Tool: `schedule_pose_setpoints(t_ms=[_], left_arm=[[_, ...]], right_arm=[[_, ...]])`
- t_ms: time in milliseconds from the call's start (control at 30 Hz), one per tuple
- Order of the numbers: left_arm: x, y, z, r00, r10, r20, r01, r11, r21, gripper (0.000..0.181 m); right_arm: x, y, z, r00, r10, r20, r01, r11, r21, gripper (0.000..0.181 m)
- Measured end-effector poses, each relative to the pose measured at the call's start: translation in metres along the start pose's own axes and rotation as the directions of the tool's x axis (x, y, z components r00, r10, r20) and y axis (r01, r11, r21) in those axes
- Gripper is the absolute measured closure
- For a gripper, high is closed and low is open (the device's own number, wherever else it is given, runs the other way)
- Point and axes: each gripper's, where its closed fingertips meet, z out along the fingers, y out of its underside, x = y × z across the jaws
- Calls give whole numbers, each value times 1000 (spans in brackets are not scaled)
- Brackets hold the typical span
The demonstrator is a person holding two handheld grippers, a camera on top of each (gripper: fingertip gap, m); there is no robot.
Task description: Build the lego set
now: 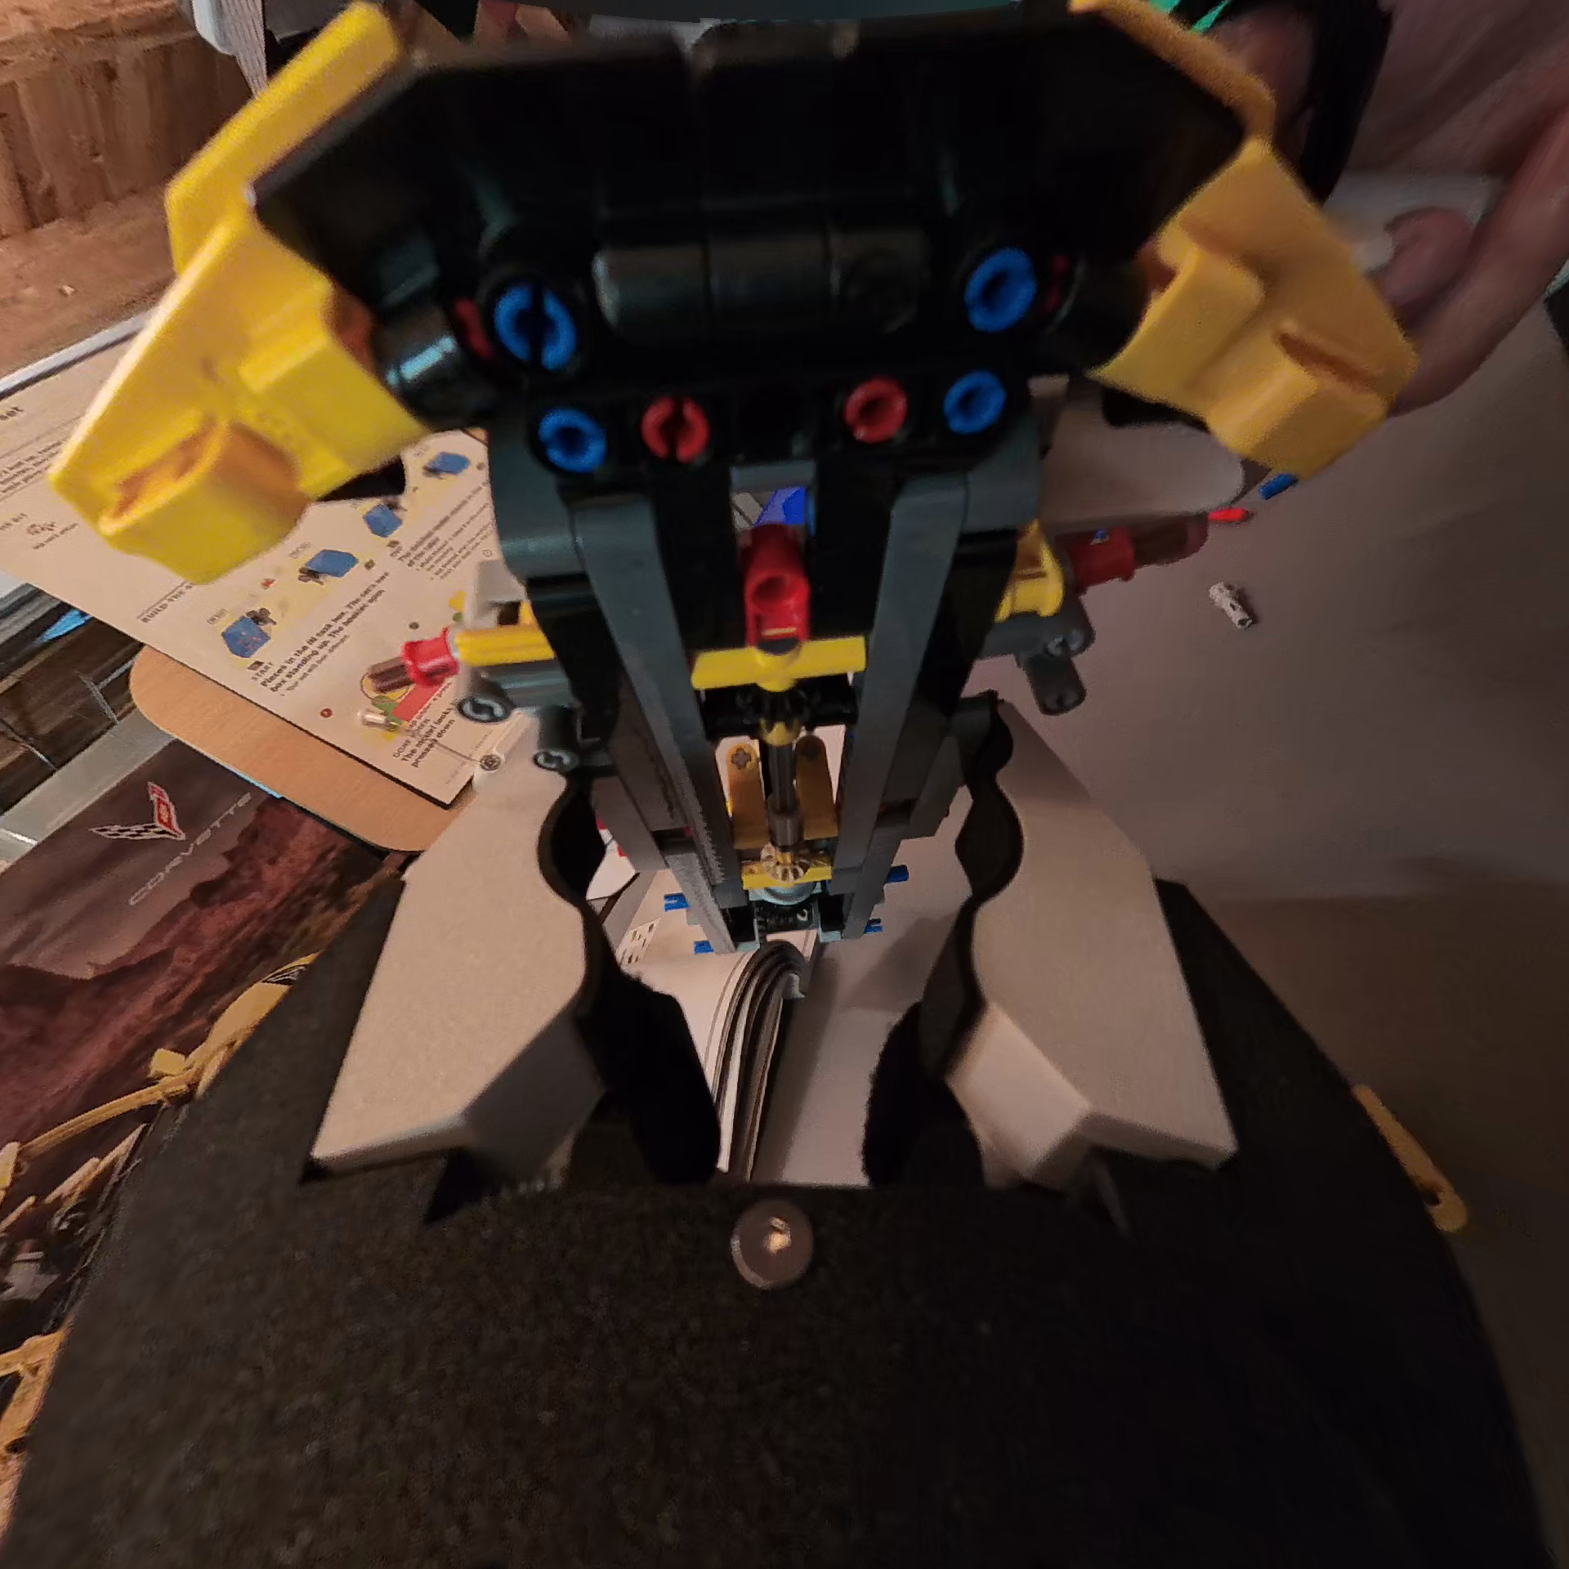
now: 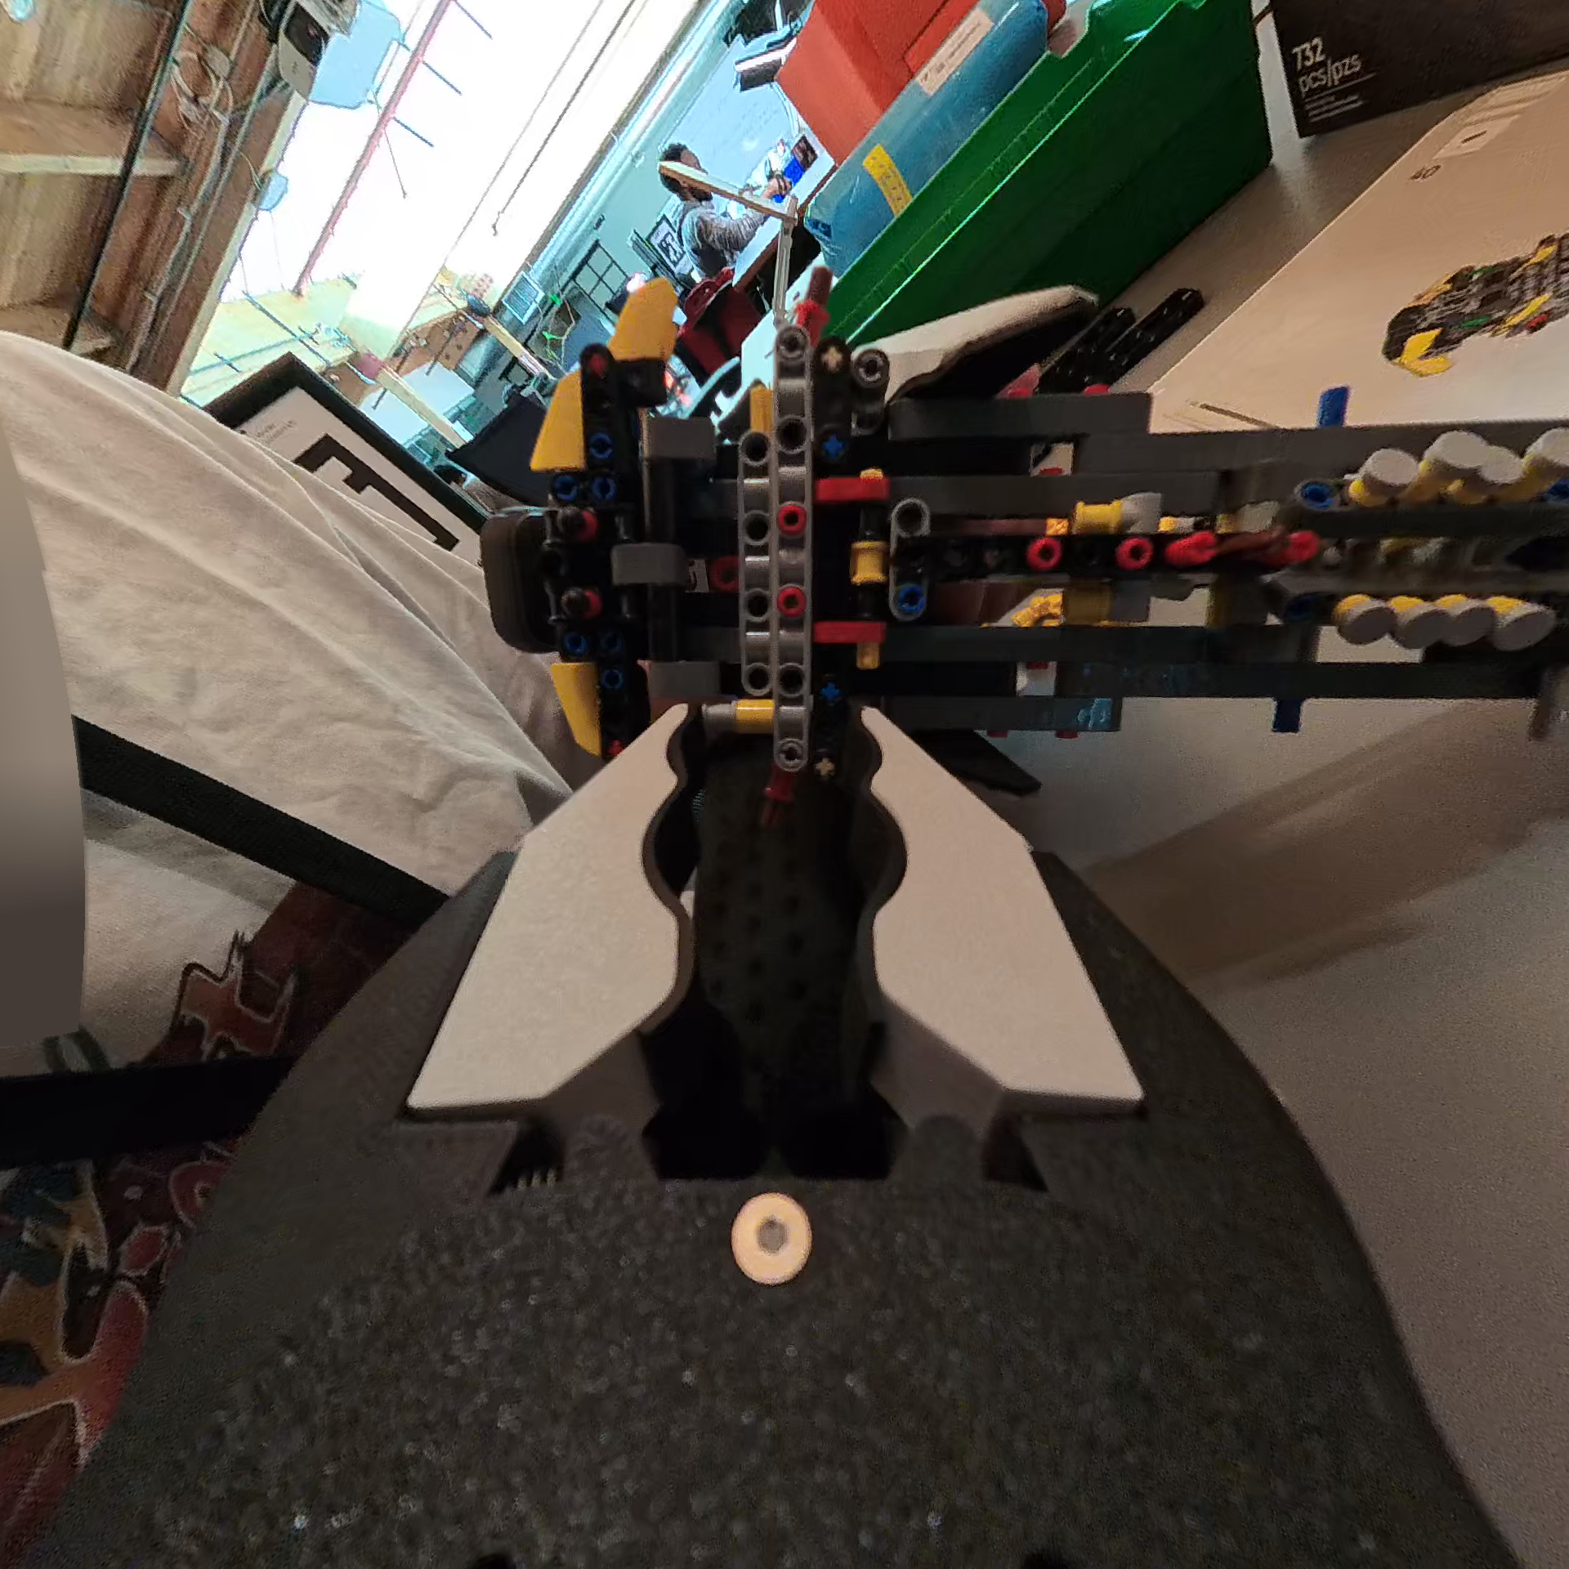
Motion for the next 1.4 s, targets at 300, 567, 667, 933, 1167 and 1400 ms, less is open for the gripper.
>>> schedule_pose_setpoints(t_ms=[300, 567, 667, 933, 1167, 1400], left_arm=[[-4, 5, 1, 999, -24, 21, 25, 999, -21, 97], [-21, 4, 3, 985, -142, 99, 142, 990, 5, 98], [-25, 2, 5, 969, -221, 109, 220, 975, 22, 97], [-25, -6, 5, 943, -315, 108, 313, 949, 37, 97], [-13, 2, 11, 963, -234, 134, 245, 967, -70, 97], [-2, -11, 11, 968, -234, 94, 238, 971, -37, 97]], right_arm=[[4, -6, 1, 999, 51, 1, -51, 998, 46, 150], [1, -31, -12, 999, 9, 33, -15, 980, 200, 141], [-1, -42, -18, 998, -15, 67, -3, 963, 269, 139], [-10, -54, -27, 983, -95, 155, 39, 942, 332, 142], [-22, -52, -22, 978, -74, 194, 10, 950, 313, 156], [-27, -52, -20, 986, -79, 150, 36, 961, 273, 148]])
